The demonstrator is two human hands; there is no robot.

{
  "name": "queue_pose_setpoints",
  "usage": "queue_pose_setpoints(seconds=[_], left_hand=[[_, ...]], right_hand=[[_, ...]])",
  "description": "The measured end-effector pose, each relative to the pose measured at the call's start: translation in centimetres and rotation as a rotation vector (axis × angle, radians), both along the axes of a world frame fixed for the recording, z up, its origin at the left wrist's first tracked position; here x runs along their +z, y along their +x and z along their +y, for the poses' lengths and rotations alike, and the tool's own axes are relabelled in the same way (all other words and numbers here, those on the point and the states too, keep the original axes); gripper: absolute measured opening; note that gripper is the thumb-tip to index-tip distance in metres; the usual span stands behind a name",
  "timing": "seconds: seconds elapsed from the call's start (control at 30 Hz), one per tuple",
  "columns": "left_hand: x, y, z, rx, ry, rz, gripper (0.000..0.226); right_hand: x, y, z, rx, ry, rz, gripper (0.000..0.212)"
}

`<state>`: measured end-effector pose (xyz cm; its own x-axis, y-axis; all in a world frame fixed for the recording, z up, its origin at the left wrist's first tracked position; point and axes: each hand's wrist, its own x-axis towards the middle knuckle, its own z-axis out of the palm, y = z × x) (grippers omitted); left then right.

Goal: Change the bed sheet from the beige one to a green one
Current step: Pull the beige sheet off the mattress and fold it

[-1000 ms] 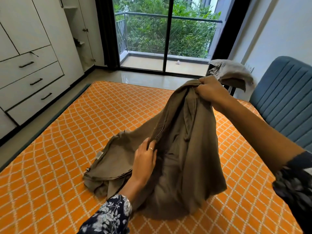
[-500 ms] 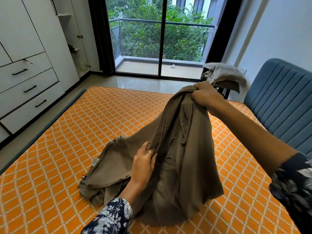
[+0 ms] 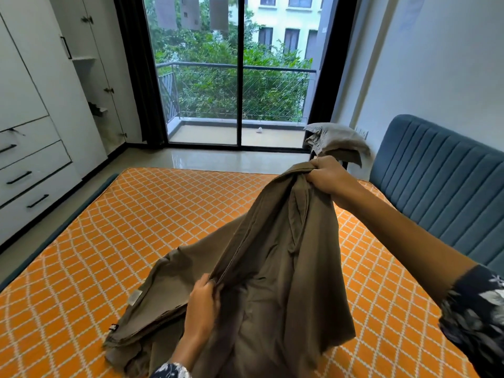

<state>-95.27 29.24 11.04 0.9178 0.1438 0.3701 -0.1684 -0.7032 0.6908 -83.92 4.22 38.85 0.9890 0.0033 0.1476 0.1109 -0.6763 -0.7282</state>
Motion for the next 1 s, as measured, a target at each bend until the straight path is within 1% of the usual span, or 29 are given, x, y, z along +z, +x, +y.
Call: queue_pose_setpoints(seconds=[0.1, 0.17, 0.3, 0.37, 0.43, 0.47, 0.5, 0.53, 0.57, 0.6, 0.63, 0.7, 0.73, 0.8, 0.83, 0.93, 1.0], left_hand=[[2.3, -0.5, 2.0, -0.077, -0.007, -0.026, 0.015], [5.3, -0.6, 4.1, -0.089, 0.025, -0.134, 0.016], [14.2, -0.8, 7.8, -0.084, 0.054, -0.375, 0.024], [18.1, -0.4, 8.5, -0.107, 0.093, -0.397, 0.025], [20.7, 0.7, 8.9, -0.188, 0.15, -0.377, 0.029], [21.8, 1.2, 8.8, -0.233, 0.161, -0.316, 0.031], [22.6, 1.7, 8.7, -0.263, 0.158, -0.255, 0.036], [23.3, 2.2, 8.4, -0.282, 0.146, -0.201, 0.045], [23.9, 2.6, 7.9, -0.281, 0.139, -0.144, 0.048], [24.7, 3.0, 7.4, -0.273, 0.162, -0.125, 0.042], [25.4, 3.4, 7.0, -0.274, 0.209, -0.138, 0.032], [26.6, 3.8, 6.4, -0.318, 0.31, -0.202, 0.027], [27.1, 3.9, 6.0, -0.345, 0.364, -0.201, 0.025], [27.9, 4.2, 4.8, -0.367, 0.449, -0.157, 0.02], [28.3, 4.4, 4.1, -0.381, 0.483, -0.133, 0.022], [29.6, 4.4, 1.6, -0.491, 0.6, -0.085, 0.031], [30.2, 4.0, 0.5, -0.55, 0.669, -0.107, 0.029]], right_hand=[[0.5, 0.0, -1.5, -0.023, 0.028, -0.008, 0.018], [1.0, -0.1, -3.0, -0.048, 0.055, -0.021, 0.021], [2.5, -1.6, -5.2, -0.06, 0.111, -0.048, 0.018], [3.5, -2.9, -5.8, -0.062, 0.155, -0.095, 0.021], [4.3, -3.6, -6.6, -0.075, 0.2, -0.122, 0.026], [4.7, -4.0, -6.9, -0.081, 0.168, -0.131, 0.026], [4.8, -4.4, -7.1, -0.092, 0.061, -0.135, 0.025], [4.9, -4.8, -7.2, -0.104, -0.068, -0.145, 0.032], [4.7, -5.2, -7.5, -0.123, -0.195, -0.177, 0.046], [4.5, -5.8, -7.5, -0.147, -0.273, -0.204, 0.054], [4.2, -6.2, -7.6, -0.168, -0.329, -0.24, 0.053], [3.8, -6.6, -7.2, -0.168, -0.415, -0.308, 0.04], [3.7, -6.7, -7.0, -0.121, -0.422, -0.327, 0.036], [3.4, -6.9, -5.8, 0.057, -0.409, -0.353, 0.04], [3.2, -7.2, -5.0, 0.172, -0.402, -0.353, 0.042], [2.6, -8.3, -1.2, 0.509, -0.317, -0.297, 0.041], [1.9, -8.6, 1.7, 0.675, -0.249, -0.237, 0.041]])
